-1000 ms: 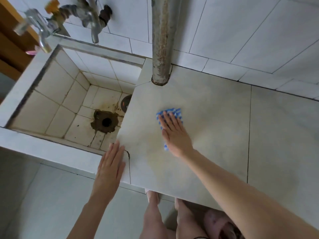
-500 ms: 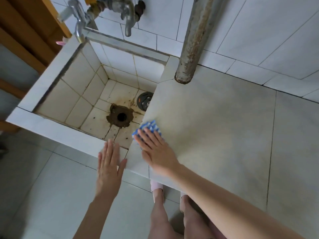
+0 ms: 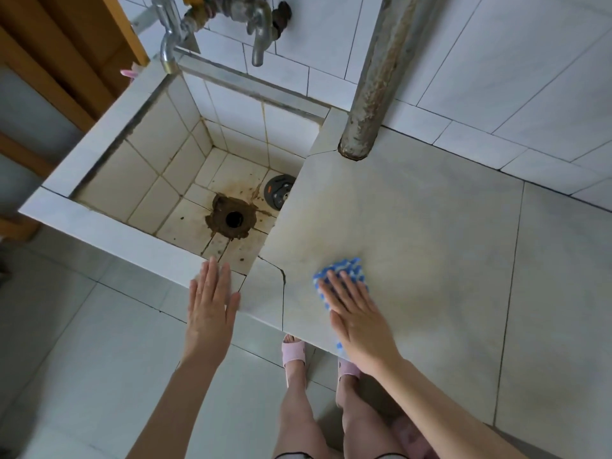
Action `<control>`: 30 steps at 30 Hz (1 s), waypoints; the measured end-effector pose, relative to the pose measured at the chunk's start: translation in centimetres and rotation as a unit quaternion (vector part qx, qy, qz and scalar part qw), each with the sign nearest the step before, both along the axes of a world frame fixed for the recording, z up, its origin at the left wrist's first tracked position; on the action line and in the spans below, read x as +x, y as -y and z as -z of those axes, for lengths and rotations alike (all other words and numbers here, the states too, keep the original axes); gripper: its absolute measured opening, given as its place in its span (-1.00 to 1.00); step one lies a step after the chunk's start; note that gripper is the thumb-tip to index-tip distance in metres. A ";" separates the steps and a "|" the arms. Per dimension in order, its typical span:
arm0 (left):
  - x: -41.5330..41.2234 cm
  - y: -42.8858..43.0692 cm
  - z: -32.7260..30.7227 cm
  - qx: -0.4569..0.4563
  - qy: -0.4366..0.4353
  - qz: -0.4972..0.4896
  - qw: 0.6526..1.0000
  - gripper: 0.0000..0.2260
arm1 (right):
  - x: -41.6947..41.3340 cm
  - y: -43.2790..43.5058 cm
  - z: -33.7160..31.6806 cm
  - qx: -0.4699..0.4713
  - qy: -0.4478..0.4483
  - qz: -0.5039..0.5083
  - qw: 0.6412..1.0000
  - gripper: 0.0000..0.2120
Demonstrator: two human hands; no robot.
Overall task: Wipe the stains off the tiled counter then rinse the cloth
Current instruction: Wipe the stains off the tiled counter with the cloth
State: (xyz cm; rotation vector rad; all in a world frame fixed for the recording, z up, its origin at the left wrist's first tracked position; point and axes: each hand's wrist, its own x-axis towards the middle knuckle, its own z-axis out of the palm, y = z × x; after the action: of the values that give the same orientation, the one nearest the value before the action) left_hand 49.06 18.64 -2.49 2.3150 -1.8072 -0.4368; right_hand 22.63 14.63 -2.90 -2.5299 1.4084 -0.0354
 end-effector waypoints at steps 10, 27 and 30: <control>-0.2 0.2 0.1 -0.031 -0.043 -0.020 0.998 -0.56 | 8.4 -2.6 -0.2 0.056 0.055 0.082 0.994 -0.45; -5.2 -3.1 -0.9 -0.130 -0.172 0.184 0.959 -0.75 | 0.1 -2.0 -2.5 0.029 0.185 -0.055 0.981 -0.66; -5.5 -3.2 -0.9 -0.114 -0.155 0.214 0.958 -0.68 | 0.2 -1.9 -2.0 0.032 0.159 -0.086 0.983 -0.57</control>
State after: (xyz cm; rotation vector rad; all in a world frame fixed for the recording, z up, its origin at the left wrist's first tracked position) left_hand 43.57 21.85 -1.63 1.5963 -2.0610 -0.5777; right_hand 22.87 16.56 -0.88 -2.4481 1.0489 -0.3420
